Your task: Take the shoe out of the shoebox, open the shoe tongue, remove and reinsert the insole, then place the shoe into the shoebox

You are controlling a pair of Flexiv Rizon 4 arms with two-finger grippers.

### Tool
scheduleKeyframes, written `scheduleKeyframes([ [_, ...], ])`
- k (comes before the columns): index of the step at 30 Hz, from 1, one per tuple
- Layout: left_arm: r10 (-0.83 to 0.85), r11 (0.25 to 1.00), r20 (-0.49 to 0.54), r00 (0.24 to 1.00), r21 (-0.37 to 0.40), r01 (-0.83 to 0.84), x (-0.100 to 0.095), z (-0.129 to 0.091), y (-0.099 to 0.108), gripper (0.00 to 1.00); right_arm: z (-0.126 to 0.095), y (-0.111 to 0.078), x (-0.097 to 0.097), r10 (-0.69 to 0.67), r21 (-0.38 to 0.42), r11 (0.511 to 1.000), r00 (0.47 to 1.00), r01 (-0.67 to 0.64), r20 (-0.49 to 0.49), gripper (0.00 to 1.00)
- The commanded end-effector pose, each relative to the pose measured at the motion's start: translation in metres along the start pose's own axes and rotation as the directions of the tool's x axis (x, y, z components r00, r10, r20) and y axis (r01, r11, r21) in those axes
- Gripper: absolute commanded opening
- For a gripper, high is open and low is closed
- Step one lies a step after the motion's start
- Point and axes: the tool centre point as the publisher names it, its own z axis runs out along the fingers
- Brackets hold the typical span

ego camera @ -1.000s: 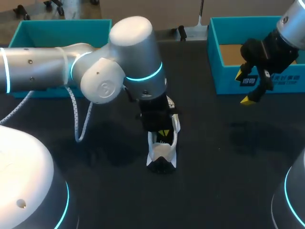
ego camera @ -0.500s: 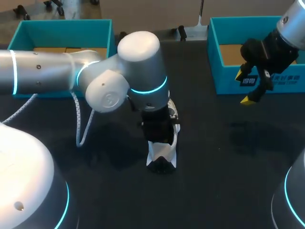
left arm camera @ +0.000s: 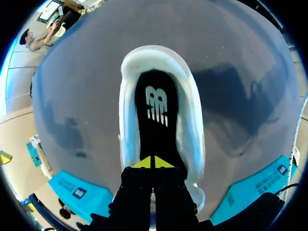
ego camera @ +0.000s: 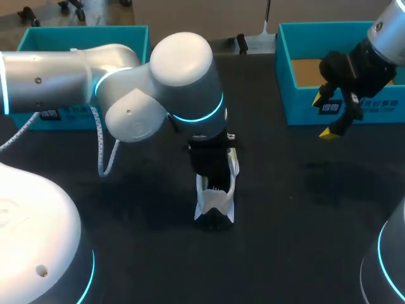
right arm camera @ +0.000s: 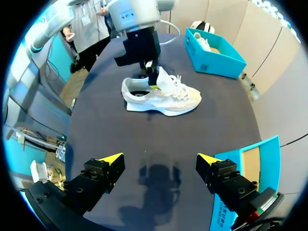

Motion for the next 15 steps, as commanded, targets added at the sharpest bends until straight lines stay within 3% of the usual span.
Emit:
scheduleKeyframes([
  [1, -0.008, 0.999, -0.003, 1.000, -0.032, 0.008, 0.006, -0.005, 0.000, 0.31, 0.001, 0.000, 0.000, 0.000, 0.003, 1.000, 1.000, 0.000, 0.000, 1.00],
  [2, -0.008, 0.999, -0.004, 1.000, -0.031, 0.008, 0.006, -0.004, 0.000, 0.42, 0.001, 0.000, 0.000, 0.000, 0.003, 1.000, 1.000, 0.000, 0.000, 1.00],
  [4, -0.008, 1.000, -0.016, 1.000, 0.004, 0.008, 0.008, -0.001, 0.003, 0.48, 0.001, 0.000, 0.000, 0.000, 0.003, 1.000, 1.000, 0.000, 0.000, 1.00],
  [7, 0.015, 1.000, -0.017, 1.000, 0.019, -0.015, 0.010, -0.002, 0.001, 0.98, 0.001, 0.000, 0.000, 0.000, 0.003, 1.000, 1.000, 0.000, 0.000, 1.00],
  [9, 0.025, 0.998, -0.016, 1.000, 0.053, -0.024, 0.010, -0.007, -0.002, 1.00, 0.001, 0.000, 0.000, 0.000, 0.003, 1.000, 1.000, 0.000, 0.000, 1.00],
  [15, 0.030, 0.999, -0.030, 0.999, 0.045, -0.029, 0.011, -0.017, -0.002, 1.00, 0.001, 0.000, 0.000, 0.000, 0.003, 1.000, 1.000, 0.000, 0.000, 1.00],
])
